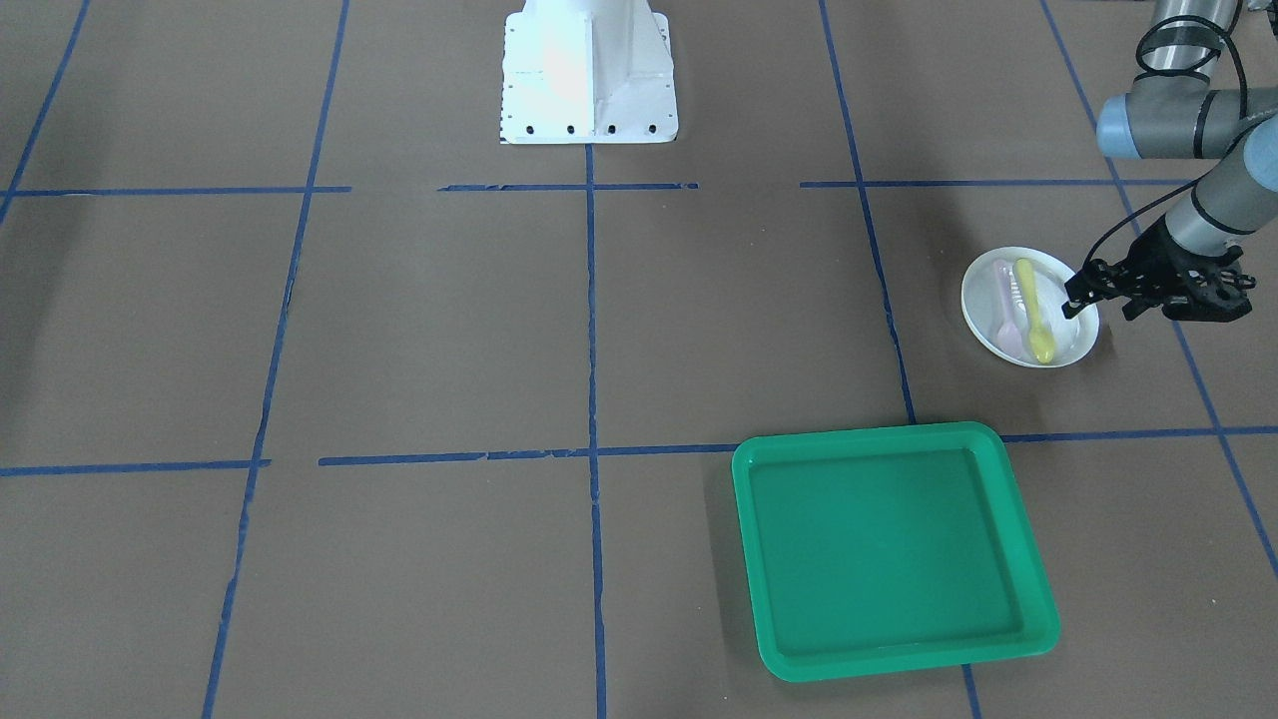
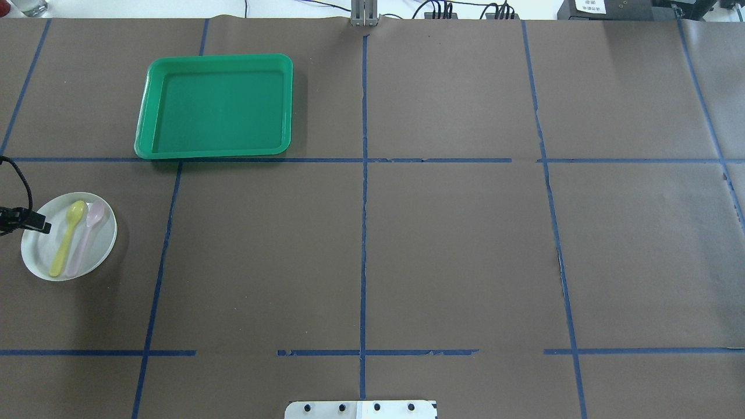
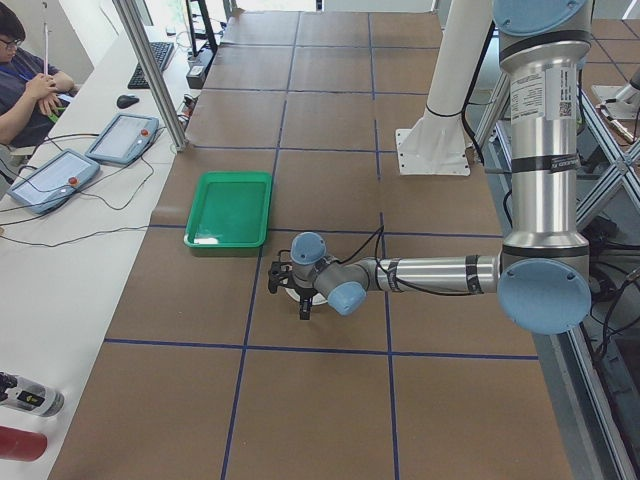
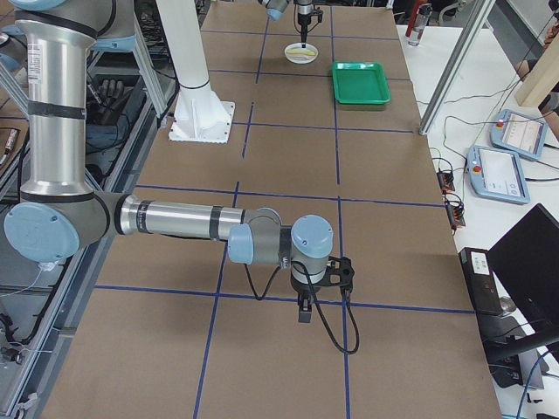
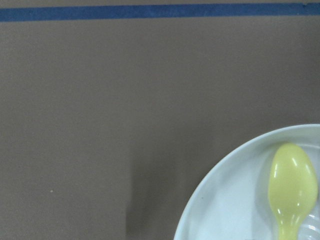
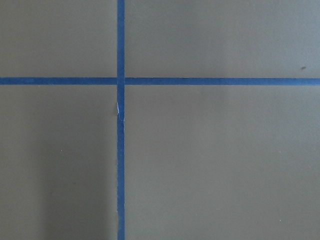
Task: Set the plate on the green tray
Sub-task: 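Close the left gripper on the white plate's rim, then lift the plate with spoons and carry it over the green tray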
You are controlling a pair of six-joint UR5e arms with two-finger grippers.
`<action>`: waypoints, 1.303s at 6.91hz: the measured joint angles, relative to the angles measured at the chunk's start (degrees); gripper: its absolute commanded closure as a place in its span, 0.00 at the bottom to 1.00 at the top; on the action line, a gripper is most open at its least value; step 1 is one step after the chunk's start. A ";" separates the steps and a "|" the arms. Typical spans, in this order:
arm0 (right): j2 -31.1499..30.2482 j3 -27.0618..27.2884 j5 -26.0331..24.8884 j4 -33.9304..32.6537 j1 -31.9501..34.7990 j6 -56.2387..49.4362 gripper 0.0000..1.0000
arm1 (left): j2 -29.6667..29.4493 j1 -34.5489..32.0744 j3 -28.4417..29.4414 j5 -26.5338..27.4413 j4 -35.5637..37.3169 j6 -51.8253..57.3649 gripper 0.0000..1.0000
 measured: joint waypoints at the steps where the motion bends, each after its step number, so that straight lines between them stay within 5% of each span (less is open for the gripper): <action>1: 0.00 -0.04 0.00 0.00 0.00 0.00 0.00 | 0.00 0.04 -0.02 0.00 -0.01 0.15 0.40; 2: 0.00 -0.05 0.00 0.00 0.00 0.00 0.00 | 0.00 0.06 -0.03 0.00 -0.01 0.27 0.40; 3: 0.00 -0.03 0.00 0.02 0.00 0.00 0.00 | 0.00 0.07 -0.01 0.00 -0.01 0.35 0.52; 4: 0.00 0.00 -0.02 0.05 0.00 0.00 0.00 | 0.00 0.07 0.02 0.00 -0.01 0.38 0.79; 5: 0.00 0.00 -0.04 0.06 0.00 0.00 0.00 | 0.06 0.07 0.05 0.00 -0.03 0.42 0.95; 9: 0.00 -0.02 0.00 0.00 0.00 0.00 0.00 | 1.22 -0.13 -0.16 -0.47 -0.34 2.99 1.00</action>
